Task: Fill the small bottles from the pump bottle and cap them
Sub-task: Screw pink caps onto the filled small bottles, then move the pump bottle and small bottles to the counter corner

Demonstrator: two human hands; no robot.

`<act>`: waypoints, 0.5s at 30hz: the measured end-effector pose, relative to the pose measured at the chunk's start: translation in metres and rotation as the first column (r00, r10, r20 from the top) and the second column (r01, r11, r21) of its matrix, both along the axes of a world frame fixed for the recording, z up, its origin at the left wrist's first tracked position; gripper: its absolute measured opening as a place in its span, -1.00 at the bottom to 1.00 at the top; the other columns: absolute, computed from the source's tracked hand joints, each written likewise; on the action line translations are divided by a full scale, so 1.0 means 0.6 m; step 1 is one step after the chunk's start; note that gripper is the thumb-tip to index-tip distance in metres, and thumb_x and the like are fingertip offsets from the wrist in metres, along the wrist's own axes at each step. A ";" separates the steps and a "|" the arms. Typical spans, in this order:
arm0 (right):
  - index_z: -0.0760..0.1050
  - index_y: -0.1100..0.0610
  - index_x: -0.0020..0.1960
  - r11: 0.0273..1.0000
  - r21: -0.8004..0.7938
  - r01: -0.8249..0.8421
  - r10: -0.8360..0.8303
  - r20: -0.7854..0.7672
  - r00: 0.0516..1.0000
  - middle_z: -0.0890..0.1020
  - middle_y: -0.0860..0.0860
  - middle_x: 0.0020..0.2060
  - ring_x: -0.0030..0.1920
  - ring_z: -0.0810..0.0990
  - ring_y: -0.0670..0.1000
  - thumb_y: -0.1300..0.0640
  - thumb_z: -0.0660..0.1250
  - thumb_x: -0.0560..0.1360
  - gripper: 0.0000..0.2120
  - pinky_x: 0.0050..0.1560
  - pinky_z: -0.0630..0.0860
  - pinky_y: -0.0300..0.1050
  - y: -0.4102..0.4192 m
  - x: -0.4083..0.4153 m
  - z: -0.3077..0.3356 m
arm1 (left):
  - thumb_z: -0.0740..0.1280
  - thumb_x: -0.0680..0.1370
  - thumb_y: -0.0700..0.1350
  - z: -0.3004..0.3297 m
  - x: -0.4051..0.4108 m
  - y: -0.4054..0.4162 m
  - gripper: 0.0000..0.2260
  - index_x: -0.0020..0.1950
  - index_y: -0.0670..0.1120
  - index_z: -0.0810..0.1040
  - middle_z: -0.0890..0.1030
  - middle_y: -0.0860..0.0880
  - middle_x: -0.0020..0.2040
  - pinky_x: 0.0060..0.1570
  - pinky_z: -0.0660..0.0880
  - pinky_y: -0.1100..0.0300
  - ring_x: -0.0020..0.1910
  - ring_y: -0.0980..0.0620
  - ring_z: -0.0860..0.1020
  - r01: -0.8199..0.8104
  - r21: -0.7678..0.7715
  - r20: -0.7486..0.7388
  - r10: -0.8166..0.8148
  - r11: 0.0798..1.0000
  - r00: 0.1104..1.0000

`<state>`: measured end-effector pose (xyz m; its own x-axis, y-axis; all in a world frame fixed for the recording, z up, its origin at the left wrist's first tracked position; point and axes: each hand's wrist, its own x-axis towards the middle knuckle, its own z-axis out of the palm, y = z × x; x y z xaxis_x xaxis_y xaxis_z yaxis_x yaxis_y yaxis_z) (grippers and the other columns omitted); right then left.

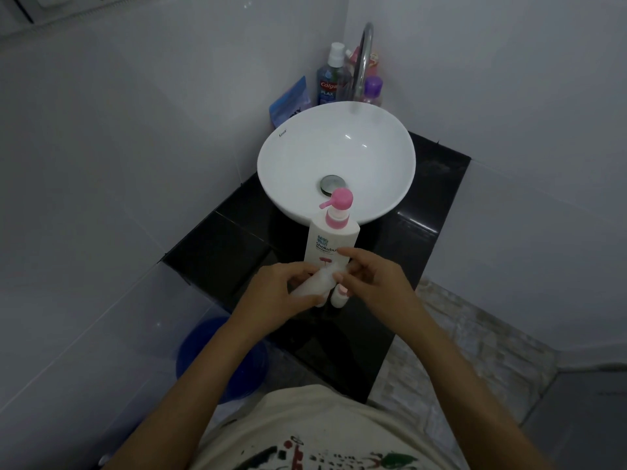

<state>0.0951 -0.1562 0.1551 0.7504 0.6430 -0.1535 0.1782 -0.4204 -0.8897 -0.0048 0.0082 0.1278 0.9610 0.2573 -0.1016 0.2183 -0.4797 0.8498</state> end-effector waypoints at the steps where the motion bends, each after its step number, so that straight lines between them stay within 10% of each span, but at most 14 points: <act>1: 0.42 0.03 0.31 1.000 -0.024 -0.004 0.005 0.030 1.000 0.62 0.06 -0.11 -0.14 0.59 -0.04 0.13 0.37 0.48 -0.59 -0.09 0.53 -0.37 0.000 0.001 -0.001 | 0.50 0.38 -0.05 -0.004 0.002 0.002 -0.62 0.18 0.06 0.56 0.61 0.15 0.00 -0.06 0.45 0.40 -0.03 0.28 0.54 0.003 0.003 -0.019 -0.003 1.000 1.000; 15: 0.54 0.03 0.13 0.957 -0.235 0.172 -0.140 0.147 0.979 0.60 -0.05 -0.17 -0.17 0.58 -0.11 0.02 0.39 0.45 -0.73 -0.13 0.51 -0.26 -0.035 0.031 -0.025 | 0.48 0.40 -0.19 -0.147 0.034 0.033 -0.68 0.12 -0.02 0.55 0.63 0.00 0.07 0.02 0.46 0.22 0.06 0.09 0.56 -0.155 0.014 -0.242 0.154 0.988 0.958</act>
<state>0.1135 -0.1774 0.1402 0.8618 0.4708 -0.1886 0.1977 -0.6542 -0.7300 0.0154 0.0277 0.0393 0.8562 0.3998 -0.3273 0.4884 -0.4194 0.7653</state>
